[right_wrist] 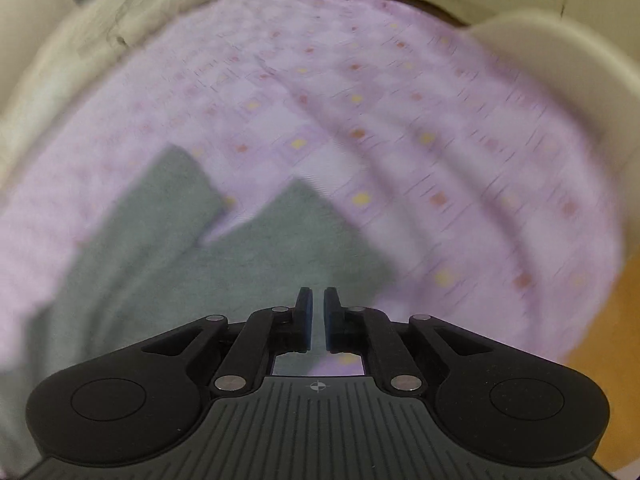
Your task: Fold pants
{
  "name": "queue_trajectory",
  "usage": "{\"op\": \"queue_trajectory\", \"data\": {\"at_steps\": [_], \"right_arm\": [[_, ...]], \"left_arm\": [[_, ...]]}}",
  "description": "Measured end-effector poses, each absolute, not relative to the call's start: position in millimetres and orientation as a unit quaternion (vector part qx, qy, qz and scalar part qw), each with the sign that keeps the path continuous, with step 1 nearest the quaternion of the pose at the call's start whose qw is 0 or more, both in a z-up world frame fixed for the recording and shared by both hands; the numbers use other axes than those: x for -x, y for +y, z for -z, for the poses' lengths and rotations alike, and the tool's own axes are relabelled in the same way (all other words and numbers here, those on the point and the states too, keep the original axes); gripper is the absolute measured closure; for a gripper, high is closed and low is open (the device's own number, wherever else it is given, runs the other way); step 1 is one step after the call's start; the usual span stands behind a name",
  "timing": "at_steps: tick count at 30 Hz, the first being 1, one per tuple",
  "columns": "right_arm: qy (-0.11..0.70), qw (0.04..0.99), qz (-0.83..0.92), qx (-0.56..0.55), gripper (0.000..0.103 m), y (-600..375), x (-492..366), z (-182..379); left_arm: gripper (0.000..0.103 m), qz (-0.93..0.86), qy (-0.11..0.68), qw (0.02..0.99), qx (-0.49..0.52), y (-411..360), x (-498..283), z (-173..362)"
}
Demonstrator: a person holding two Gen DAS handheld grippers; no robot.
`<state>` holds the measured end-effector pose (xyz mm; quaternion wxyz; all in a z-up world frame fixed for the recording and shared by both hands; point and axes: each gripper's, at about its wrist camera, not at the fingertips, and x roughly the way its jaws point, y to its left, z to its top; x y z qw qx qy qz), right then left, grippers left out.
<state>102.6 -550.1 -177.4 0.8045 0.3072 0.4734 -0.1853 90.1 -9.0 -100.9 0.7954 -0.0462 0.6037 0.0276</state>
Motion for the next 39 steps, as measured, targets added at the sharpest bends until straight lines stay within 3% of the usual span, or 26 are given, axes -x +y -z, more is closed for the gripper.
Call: {"op": "queue_trajectory", "data": {"at_steps": [3, 8, 15, 23, 24, 25, 30, 35, 39], "right_arm": [[0.449, 0.828, 0.143, -0.303, 0.067, -540.5, -126.4, 176.7], [0.447, 0.837, 0.107, -0.296, 0.059, -530.7, -192.1, 186.1], [0.514, 0.789, 0.169, -0.291, 0.057, -518.4, -235.2, 214.9], [0.502, 0.774, 0.203, -0.329, 0.055, -518.7, -235.4, 216.3], [0.501, 0.778, 0.194, -0.326, 0.072, -517.7, -239.4, 215.4], [0.497, 0.786, 0.174, -0.324, 0.095, -517.4, -243.4, 212.9], [0.437, 0.847, 0.087, -0.29, 0.095, -513.9, -250.6, 147.0], [0.359, 0.903, 0.067, -0.227, 0.095, -528.6, -192.3, 52.4], [0.396, 0.89, 0.109, -0.197, 0.095, -548.1, -138.4, 64.8]], "left_arm": [[0.098, -0.031, 0.589, 0.806, 0.048, -13.0, -93.8, 94.2], [0.098, -0.035, 0.579, 0.813, 0.049, -11.0, -103.0, 89.9], [0.098, -0.044, 0.578, 0.812, 0.061, -8.6, -107.0, 83.2], [0.098, -0.054, 0.579, 0.81, 0.071, -2.6, -111.3, 85.2], [0.098, -0.054, 0.58, 0.81, 0.069, -2.9, -112.5, 86.1], [0.098, -0.054, 0.579, 0.811, 0.067, -3.5, -114.5, 86.6], [0.099, -0.055, 0.529, 0.845, 0.061, -5.9, -129.4, 56.7], [0.099, -0.042, 0.459, 0.886, 0.047, -13.9, -113.0, 4.1], [0.098, -0.03, 0.502, 0.863, 0.045, -20.2, -86.1, 33.5]]}}
